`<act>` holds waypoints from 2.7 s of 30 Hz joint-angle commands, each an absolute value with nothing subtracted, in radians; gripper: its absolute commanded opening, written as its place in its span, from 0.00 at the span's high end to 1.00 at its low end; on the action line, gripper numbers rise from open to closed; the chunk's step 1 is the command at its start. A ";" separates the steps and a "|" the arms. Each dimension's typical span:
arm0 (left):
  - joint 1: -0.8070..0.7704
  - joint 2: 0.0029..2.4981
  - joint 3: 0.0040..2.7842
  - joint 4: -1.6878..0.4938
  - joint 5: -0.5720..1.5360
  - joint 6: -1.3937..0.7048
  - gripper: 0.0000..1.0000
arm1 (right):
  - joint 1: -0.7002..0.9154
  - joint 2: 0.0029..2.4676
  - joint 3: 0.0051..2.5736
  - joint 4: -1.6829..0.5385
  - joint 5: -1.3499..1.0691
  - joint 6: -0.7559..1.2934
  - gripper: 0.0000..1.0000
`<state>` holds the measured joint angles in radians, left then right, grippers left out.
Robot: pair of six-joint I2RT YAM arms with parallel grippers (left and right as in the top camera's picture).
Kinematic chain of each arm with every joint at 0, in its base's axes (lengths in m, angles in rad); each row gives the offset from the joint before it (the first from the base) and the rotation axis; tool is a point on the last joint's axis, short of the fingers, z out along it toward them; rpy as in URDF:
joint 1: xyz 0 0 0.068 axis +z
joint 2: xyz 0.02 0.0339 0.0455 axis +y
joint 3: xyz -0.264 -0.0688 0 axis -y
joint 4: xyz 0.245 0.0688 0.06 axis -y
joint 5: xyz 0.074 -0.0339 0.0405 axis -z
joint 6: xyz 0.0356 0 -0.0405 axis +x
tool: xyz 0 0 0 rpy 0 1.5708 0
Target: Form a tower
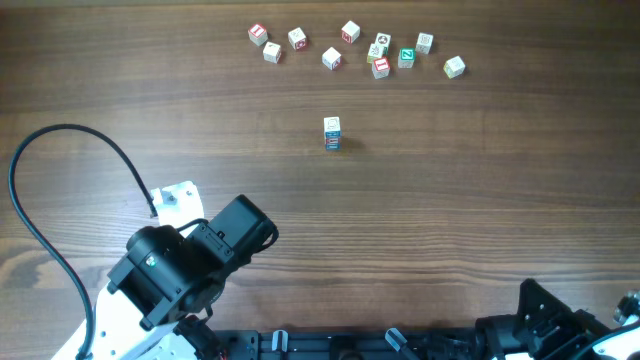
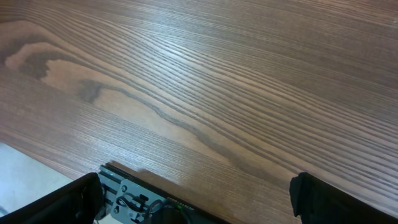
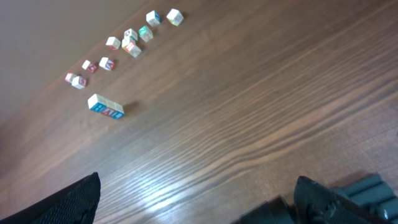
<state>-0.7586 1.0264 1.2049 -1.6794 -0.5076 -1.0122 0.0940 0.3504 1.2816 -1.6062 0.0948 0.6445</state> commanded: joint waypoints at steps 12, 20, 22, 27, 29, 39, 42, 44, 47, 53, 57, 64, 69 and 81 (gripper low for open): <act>-0.757 1.021 1.205 -1.680 -0.514 -1.032 0.00 | -0.018 0.164 1.046 -1.608 0.112 0.632 0.00; -0.757 1.021 1.205 -1.680 -0.514 -1.032 0.00 | -0.079 0.069 0.886 -1.594 0.075 0.710 0.22; -0.757 1.021 1.205 -1.680 -0.514 -1.032 0.00 | -0.079 0.052 0.885 -1.510 0.055 0.773 0.00; -0.757 1.021 1.205 -1.681 -0.514 -1.032 0.00 | -0.079 0.028 0.883 -1.372 0.109 1.652 0.00; -0.757 1.021 1.205 -1.680 -0.514 -1.032 0.00 | -0.079 0.027 0.883 -1.394 0.113 2.067 0.00; -0.757 1.021 1.205 -1.680 -0.514 -1.032 0.00 | -0.077 0.004 0.734 -0.913 0.232 1.779 0.00; -0.757 1.021 1.205 -1.681 -0.514 -1.032 0.00 | -0.077 0.004 0.551 -0.474 0.178 1.513 0.00; -0.757 1.021 1.205 -1.680 -0.514 -1.032 0.00 | -0.077 0.004 0.361 -0.072 0.118 1.211 0.00; -0.757 1.021 1.205 -1.680 -0.514 -1.032 0.00 | -0.076 0.004 0.190 0.211 0.042 0.938 0.00; -0.757 1.021 1.205 -1.680 -0.514 -1.032 0.00 | -0.076 0.003 0.010 0.258 0.042 0.733 0.00; -0.757 1.021 1.205 -1.681 -0.514 -1.032 0.00 | -0.076 0.003 0.004 0.163 0.049 0.665 0.00; -0.757 1.021 1.205 -1.680 -0.514 -1.032 0.00 | -0.075 0.003 0.004 0.010 0.032 0.364 0.00; -0.757 1.021 1.205 -1.681 -0.514 -1.032 0.00 | -0.075 0.003 0.004 0.010 0.031 0.239 0.00; -0.757 1.021 1.205 -1.680 -0.514 -1.032 0.00 | -0.080 0.004 0.005 0.010 0.031 0.239 0.01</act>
<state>-0.7574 1.0264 1.2034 -1.6794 -0.5076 -1.0122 -0.0750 0.0116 0.0059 0.0074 0.0444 0.2588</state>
